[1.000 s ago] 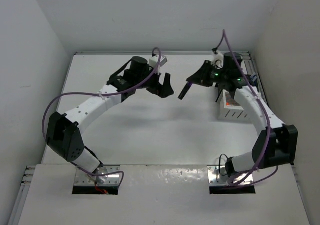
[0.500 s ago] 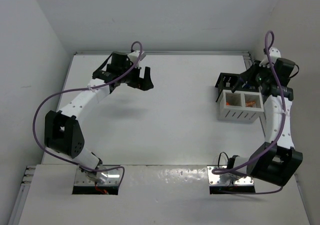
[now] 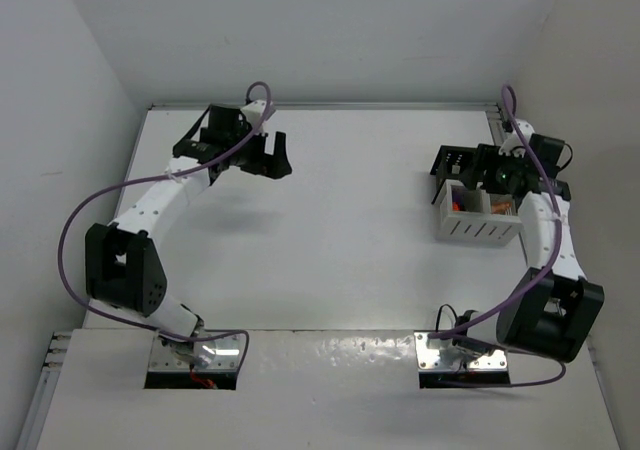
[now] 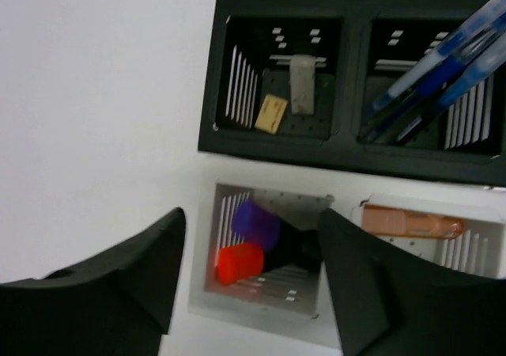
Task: Sort the stationery into containers
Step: Place the stationery into the container
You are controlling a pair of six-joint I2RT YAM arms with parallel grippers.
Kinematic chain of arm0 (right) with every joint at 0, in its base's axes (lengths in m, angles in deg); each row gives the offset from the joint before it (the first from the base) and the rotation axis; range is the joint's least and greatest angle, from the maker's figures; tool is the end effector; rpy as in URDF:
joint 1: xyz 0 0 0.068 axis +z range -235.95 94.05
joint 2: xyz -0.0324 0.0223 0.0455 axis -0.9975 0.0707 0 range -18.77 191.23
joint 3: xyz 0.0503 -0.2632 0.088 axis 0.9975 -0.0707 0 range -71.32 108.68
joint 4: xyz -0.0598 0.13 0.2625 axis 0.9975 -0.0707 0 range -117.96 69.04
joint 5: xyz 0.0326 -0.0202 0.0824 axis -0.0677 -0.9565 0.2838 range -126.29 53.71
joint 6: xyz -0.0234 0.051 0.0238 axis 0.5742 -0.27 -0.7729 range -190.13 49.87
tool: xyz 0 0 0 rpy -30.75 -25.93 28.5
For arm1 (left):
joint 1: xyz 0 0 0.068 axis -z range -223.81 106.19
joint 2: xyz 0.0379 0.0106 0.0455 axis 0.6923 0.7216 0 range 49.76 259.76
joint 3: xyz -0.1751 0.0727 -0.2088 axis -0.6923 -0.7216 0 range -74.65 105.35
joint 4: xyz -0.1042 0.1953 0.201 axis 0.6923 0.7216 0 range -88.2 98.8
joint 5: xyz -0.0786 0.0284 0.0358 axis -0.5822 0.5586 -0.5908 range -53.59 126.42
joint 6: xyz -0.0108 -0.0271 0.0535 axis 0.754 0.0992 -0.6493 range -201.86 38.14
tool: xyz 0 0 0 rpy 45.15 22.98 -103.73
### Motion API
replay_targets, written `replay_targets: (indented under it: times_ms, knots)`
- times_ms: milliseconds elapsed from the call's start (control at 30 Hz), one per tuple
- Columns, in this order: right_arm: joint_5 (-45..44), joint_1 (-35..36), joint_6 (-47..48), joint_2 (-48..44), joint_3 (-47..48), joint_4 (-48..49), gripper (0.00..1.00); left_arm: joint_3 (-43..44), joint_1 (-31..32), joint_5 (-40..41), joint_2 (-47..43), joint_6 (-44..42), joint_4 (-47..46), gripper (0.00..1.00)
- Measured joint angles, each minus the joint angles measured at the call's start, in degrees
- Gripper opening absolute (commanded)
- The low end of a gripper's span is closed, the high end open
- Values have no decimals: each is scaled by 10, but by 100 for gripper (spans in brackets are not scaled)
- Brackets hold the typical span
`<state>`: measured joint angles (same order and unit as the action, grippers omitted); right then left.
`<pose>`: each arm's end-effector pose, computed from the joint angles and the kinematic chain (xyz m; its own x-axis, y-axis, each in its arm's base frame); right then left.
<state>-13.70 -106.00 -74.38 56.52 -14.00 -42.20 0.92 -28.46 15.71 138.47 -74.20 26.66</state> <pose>0.3158 -0.0967 0.2740 -0.5894 0.2881 -0.7547 0.0809 0.9506 0.2996 0.3783 -0.1205 0.3089 -0.6572 0.0512 -0.7520 0.4327 0.8426 -0.3207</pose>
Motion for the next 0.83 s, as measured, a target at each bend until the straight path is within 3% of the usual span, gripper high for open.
replay_targets:
  times_ms: [167,300,667,833]
  knots:
    - [7,10,-12,2,5,-47,81,0,-48,-7,-6,2,16,100]
    - [22,28,-18,-8,50,-92,82,6,-105,-8,-23,-6,38,100]
    - [6,226,-33,-12,254,-82,86,96,-228,-11,-55,-53,101,100]
    - [-23,249,-39,39,262,-76,87,93,-258,-12,-73,-72,122,100]
